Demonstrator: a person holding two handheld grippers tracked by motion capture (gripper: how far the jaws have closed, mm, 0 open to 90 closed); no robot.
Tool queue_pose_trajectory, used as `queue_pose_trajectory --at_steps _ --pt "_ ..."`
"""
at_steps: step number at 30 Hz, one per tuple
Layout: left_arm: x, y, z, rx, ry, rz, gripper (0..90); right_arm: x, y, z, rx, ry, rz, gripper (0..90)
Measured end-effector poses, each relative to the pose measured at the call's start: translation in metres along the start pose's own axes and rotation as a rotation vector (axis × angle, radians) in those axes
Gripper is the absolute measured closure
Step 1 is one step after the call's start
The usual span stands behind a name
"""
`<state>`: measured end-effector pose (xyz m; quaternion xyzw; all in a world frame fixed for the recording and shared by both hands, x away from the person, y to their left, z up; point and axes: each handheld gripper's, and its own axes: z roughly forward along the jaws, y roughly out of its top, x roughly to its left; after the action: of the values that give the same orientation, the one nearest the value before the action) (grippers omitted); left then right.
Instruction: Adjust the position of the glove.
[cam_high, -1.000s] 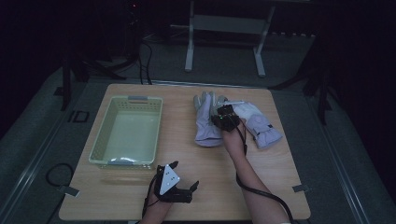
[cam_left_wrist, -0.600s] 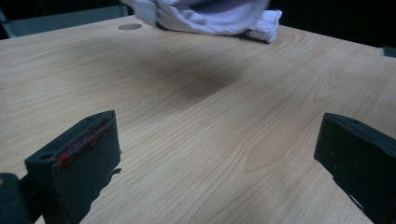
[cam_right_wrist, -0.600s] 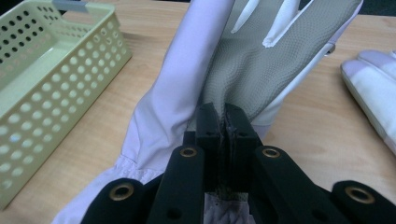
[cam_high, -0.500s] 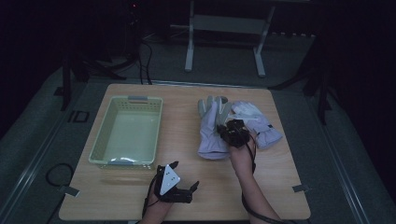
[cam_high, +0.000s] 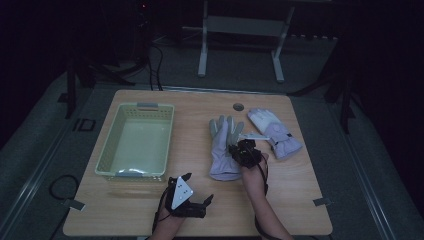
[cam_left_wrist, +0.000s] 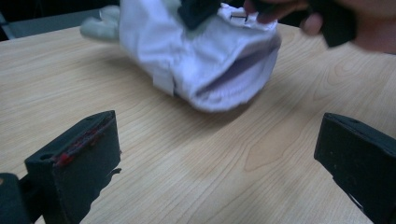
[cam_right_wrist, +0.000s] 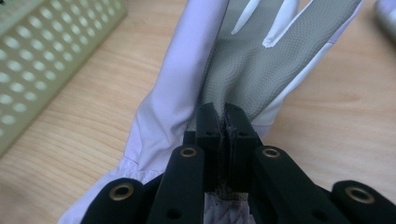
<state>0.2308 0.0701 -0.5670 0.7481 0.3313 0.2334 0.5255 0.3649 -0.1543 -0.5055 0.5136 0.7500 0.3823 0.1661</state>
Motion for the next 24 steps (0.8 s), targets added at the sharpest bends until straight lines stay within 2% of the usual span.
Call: queue_pose_trajectory --at_steps 2,9,10,14,18,22,24 --pt "0.000 0.000 0.000 0.001 0.002 0.003 0.2 -0.001 -0.007 0.012 0.027 0.012 0.017 85.9" --pt "0.000 0.000 0.000 -0.001 0.000 -0.003 0.2 -0.002 -0.016 0.028 0.064 0.016 -0.007 85.4" --pt "0.000 0.000 0.000 -0.002 -0.002 -0.003 0.2 -0.003 -0.019 0.029 0.067 0.012 -0.020 81.8" --pt "0.000 0.000 0.000 -0.001 -0.002 -0.002 0.2 -0.004 -0.021 0.031 0.072 0.008 -0.023 74.1" --pt "0.000 0.000 0.000 -0.002 0.000 -0.004 0.2 -0.004 -0.019 0.026 0.070 -0.009 -0.033 61.2" --pt "0.000 0.000 0.000 -0.002 0.000 -0.003 0.2 -0.005 -0.015 0.019 0.049 -0.027 -0.052 56.9" --pt "0.000 0.000 0.000 -0.003 0.000 -0.002 0.2 -0.011 -0.006 0.010 0.048 -0.017 -0.069 54.5"
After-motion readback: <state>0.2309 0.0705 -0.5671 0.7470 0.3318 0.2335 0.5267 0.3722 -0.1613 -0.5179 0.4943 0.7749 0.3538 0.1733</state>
